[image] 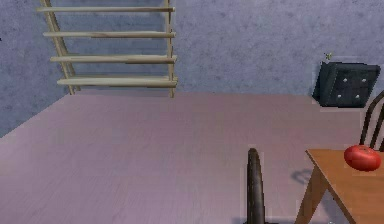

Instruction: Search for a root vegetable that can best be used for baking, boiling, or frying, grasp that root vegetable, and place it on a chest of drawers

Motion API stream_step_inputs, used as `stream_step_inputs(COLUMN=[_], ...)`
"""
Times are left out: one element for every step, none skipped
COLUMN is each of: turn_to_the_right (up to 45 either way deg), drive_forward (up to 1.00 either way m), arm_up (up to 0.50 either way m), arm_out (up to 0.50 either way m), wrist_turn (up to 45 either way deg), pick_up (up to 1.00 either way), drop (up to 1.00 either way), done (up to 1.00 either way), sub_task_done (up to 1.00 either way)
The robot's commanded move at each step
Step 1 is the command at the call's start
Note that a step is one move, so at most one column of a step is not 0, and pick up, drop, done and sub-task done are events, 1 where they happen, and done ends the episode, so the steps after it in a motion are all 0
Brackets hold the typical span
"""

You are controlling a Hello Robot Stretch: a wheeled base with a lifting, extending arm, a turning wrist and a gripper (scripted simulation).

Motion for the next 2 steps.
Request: stream_step_inputs(turn_to_the_right=[0.0,0.0], drive_forward=[0.0,0.0], arm_up=[-0.3,0.0], arm_out=[0.0,0.0], wrist_turn=[0.0,0.0], pick_up=[0.0,1.0], drop=[0.0,0.0], done=[0.0,0.0], sub_task_done=[0.0,0.0])
